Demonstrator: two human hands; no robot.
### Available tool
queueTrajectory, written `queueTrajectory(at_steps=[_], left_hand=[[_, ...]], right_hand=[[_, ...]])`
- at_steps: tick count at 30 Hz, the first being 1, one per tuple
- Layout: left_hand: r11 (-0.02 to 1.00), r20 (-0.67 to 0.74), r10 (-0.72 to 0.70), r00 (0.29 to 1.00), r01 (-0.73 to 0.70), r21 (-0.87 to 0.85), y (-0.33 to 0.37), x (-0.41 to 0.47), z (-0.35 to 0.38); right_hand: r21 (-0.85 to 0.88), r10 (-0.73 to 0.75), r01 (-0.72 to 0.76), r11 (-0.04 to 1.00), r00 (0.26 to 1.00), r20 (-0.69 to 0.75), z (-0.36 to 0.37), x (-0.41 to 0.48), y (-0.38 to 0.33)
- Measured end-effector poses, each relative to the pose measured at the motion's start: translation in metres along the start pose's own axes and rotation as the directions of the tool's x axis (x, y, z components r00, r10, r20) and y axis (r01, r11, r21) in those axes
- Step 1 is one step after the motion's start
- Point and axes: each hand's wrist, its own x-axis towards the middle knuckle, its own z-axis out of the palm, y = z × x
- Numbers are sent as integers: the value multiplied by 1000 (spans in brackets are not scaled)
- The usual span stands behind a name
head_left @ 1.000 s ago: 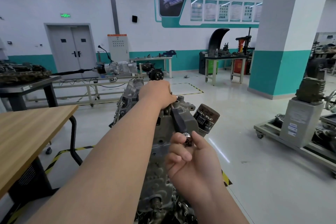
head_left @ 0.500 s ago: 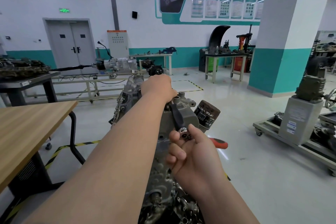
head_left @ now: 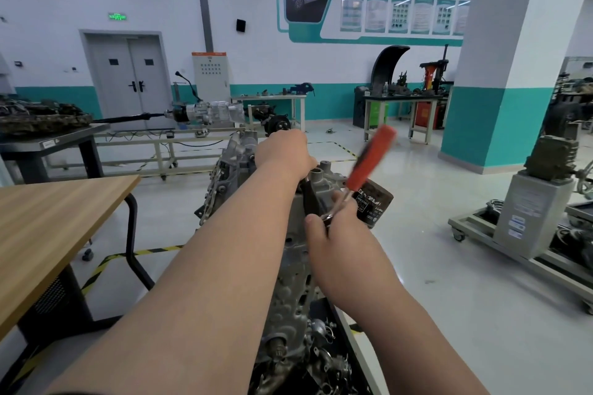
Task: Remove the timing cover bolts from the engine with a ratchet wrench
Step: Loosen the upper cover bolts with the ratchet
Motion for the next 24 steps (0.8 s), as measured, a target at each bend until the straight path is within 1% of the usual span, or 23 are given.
queueTrajectory(at_steps=[1,2,3,5,8,12,15,17,19,21,24], left_hand=[[998,13,-21,1000,22,-54,-1,1,1],[994,32,-44,999,47,-103,-2,3,2],[990,48,-51,998,56,-127,-3,5,4],[991,56,-39,998,46,-125,-5,7,5],[991,47,-37,998,43,-125,-6,6,4],[998,-25,-18,1000,17,-53,-6,0,2],[999,-11,36,999,-36,-5,-6,-1,0],[998,-7,61,998,-61,12,-7,-1,-1],[997,-6,75,997,-75,20,-8,-2,-2],[997,-12,76,997,-76,23,-8,-3,-2],[998,-14,69,998,-69,11,-8,-3,-2]], right_hand=[[-221,-59,51,974,998,-28,-1,1,-3],[-372,-113,89,924,993,-43,-1,1,-5],[-458,-150,116,881,988,-38,-1,2,-9],[-536,-165,134,833,986,-9,0,4,-13],[-519,-163,138,843,987,-1,2,6,-13],[-364,-149,136,922,989,-9,2,5,-5],[-110,-78,77,991,997,-4,2,4,2],[87,-27,26,996,1000,9,5,3,2],[277,11,-19,961,999,32,12,3,3],[463,49,-69,884,997,54,20,2,5],[645,105,-119,755,993,60,27,2,8]])
